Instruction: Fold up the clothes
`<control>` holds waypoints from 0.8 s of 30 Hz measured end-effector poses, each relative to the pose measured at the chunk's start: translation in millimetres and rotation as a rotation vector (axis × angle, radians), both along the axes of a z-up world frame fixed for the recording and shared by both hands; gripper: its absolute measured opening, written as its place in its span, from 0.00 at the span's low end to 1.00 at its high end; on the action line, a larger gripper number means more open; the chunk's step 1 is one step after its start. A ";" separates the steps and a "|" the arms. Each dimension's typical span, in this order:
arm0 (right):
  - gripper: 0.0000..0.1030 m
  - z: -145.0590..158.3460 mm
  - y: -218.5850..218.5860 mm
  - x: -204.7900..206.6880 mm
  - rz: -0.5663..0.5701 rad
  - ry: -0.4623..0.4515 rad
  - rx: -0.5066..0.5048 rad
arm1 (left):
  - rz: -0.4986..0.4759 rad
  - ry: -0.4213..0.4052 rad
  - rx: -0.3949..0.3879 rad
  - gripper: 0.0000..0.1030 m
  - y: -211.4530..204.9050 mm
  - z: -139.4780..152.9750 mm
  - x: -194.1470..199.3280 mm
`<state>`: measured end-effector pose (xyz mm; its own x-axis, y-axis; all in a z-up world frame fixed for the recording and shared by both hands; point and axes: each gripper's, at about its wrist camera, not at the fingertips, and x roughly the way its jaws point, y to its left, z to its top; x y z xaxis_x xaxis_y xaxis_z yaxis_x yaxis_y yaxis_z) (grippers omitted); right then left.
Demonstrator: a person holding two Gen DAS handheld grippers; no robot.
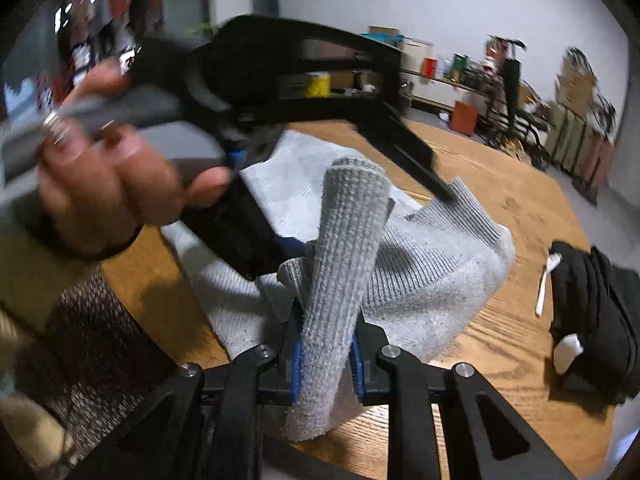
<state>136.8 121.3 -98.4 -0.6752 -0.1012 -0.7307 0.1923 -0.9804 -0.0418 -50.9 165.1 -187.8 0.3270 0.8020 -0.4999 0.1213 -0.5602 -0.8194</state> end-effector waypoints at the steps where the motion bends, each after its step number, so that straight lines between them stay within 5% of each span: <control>1: 0.20 -0.9 -2.7 -1.1 0.008 -0.001 0.015 | -0.022 0.025 -0.047 0.71 4.2 1.5 -1.3; 2: 0.20 -1.7 -5.3 -2.2 0.015 -0.002 0.030 | -0.044 0.063 -0.098 0.63 8.2 4.1 -2.0; 3: 0.21 -1.9 -7.9 -3.7 0.013 -0.002 0.046 | -0.064 0.101 -0.163 0.36 10.7 6.4 -1.9; 5: 0.21 -1.7 -10.5 -6.6 0.000 -0.008 0.069 | -0.076 0.149 -0.228 0.25 10.7 10.4 -1.4; 11: 0.21 15.8 -27.7 -16.1 0.023 0.036 0.072 | -0.098 0.325 -0.233 0.21 -18.0 50.8 -12.3; 17: 0.21 38.9 -79.2 -52.3 0.172 0.107 -0.036 | -0.064 0.559 -0.350 0.22 -84.7 99.5 -39.7; 20: 0.24 37.1 -107.9 -78.4 0.244 0.096 -0.090 | 0.009 0.574 -0.400 0.22 -133.5 96.1 -61.3; 22: 0.47 35.2 -116.4 -85.3 0.278 0.054 -0.129 | 0.041 0.546 -0.439 0.22 -149.2 82.8 -70.1; 24: 0.52 36.7 -115.9 -87.8 0.299 0.027 -0.161 | 0.046 0.499 -0.475 0.22 -153.2 53.0 -81.9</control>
